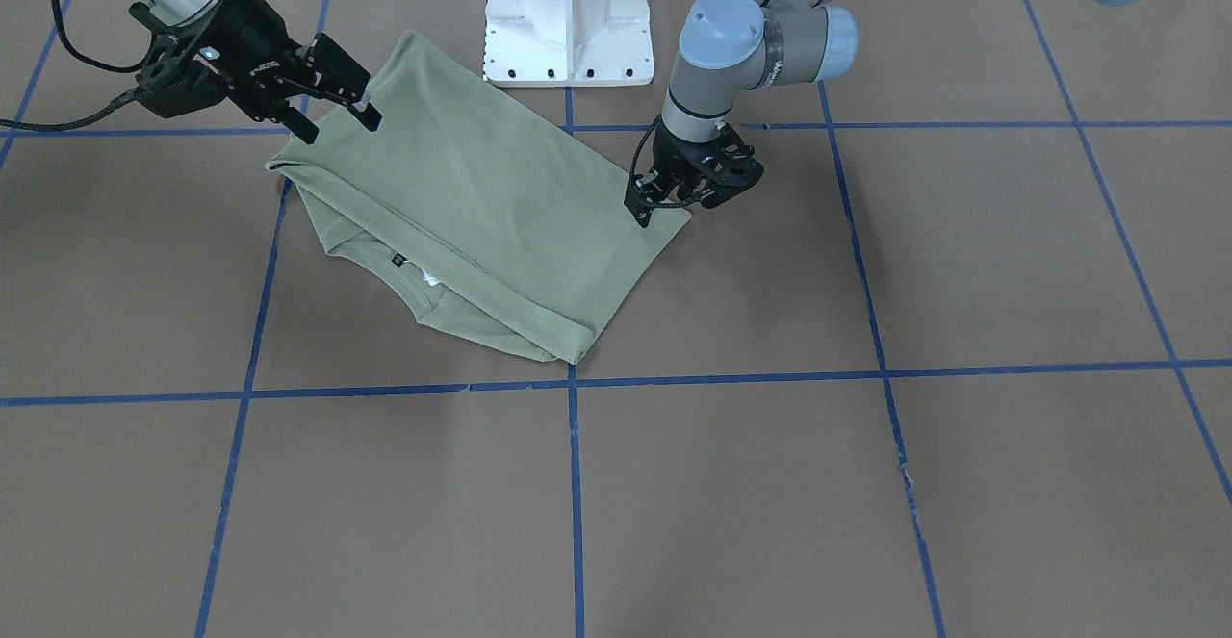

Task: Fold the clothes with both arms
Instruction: 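Grasp the shirt corner with the left gripper while the right gripper releases and withdraws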

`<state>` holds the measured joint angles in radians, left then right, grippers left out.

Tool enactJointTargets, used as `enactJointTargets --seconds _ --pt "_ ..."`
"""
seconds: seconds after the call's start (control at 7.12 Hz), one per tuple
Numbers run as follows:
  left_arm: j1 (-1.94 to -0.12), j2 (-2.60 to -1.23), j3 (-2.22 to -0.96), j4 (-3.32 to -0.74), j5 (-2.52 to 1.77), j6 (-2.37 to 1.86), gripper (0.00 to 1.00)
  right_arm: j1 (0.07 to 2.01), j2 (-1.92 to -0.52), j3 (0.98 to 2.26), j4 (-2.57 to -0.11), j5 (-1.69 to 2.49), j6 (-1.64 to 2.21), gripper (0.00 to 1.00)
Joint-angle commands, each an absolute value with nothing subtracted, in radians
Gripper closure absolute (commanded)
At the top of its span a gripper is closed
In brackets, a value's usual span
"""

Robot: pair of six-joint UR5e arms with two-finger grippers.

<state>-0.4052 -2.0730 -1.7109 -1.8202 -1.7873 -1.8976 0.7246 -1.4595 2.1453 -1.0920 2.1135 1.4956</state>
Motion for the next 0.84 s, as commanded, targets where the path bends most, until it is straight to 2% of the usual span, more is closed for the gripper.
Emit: enactJointTargets --seconds 0.0,0.28,0.42,0.7 --pt "-0.407 -2.072 -1.709 -1.819 -1.770 -1.891 0.26 0.730 -1.460 2.145 -1.092 2.114 1.497 0.00" --pt "-0.408 -2.072 -1.710 -1.822 -1.764 -1.890 0.35 0.741 -1.459 2.144 -1.092 2.114 1.496 0.00" --pt "-0.408 -2.072 -1.712 -1.822 -1.764 -1.890 0.46 0.742 -1.460 2.143 -1.092 2.112 1.496 0.00" --pt "-0.408 -2.071 -1.720 -1.821 -1.763 -1.891 1.00 0.741 -1.460 2.141 -1.092 2.112 1.496 0.00"
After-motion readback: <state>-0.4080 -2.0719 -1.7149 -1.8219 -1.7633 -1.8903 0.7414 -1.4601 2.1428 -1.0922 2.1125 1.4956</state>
